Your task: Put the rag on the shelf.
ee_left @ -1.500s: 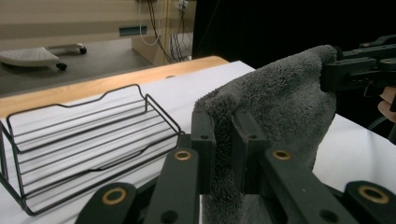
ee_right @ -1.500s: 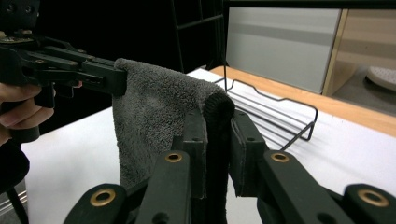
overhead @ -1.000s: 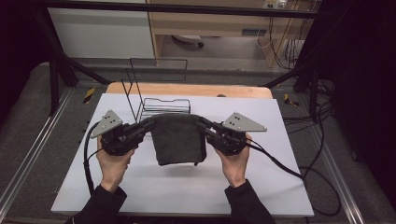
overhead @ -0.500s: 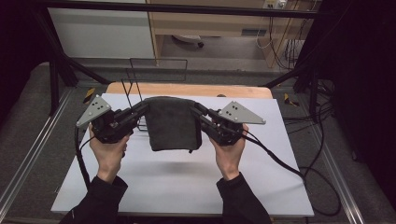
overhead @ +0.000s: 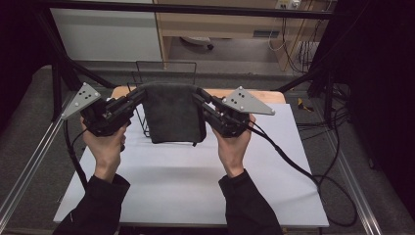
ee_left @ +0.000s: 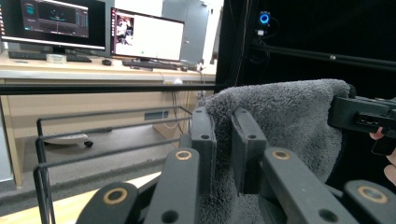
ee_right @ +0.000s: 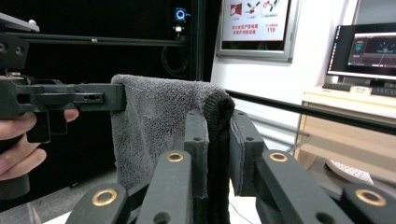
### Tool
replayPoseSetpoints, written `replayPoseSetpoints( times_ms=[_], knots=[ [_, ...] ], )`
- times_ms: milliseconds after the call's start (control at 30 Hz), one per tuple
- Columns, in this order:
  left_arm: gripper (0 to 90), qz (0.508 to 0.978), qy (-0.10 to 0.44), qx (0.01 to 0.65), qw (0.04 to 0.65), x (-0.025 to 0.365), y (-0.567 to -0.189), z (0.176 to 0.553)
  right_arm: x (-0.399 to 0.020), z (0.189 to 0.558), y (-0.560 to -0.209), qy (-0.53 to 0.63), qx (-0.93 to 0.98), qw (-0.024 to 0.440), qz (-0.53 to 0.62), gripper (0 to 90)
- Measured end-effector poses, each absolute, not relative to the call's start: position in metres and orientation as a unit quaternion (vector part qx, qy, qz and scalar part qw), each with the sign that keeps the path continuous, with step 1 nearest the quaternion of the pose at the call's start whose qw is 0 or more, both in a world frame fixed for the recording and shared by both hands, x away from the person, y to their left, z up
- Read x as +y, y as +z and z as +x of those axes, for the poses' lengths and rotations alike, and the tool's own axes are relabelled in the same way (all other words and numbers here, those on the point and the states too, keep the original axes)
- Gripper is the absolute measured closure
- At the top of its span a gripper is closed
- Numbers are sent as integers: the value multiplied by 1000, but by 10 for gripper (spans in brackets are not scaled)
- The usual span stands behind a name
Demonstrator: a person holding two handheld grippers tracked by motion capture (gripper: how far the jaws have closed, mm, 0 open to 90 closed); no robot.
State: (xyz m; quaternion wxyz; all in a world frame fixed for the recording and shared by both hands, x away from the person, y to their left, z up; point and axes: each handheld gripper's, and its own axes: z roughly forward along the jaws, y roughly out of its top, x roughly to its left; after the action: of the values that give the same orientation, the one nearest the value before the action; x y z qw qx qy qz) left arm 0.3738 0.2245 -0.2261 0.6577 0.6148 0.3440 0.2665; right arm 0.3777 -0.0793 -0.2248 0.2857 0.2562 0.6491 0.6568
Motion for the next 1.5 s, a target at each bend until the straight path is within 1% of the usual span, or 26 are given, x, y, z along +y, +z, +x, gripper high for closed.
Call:
replayPoseSetpoints(
  times_ms=[767,1200,1500],
  knots=[
    [809,570,294,341,687,239,-174,397,-55,402,-165,668,627,323,237,802],
    [808,557,315,345,687,247,-143,413,-41,424,-136,678,613,329,236,802],
    [808,541,313,351,698,253,-128,425,-33,436,-120,680,611,333,231,802]
  ],
)
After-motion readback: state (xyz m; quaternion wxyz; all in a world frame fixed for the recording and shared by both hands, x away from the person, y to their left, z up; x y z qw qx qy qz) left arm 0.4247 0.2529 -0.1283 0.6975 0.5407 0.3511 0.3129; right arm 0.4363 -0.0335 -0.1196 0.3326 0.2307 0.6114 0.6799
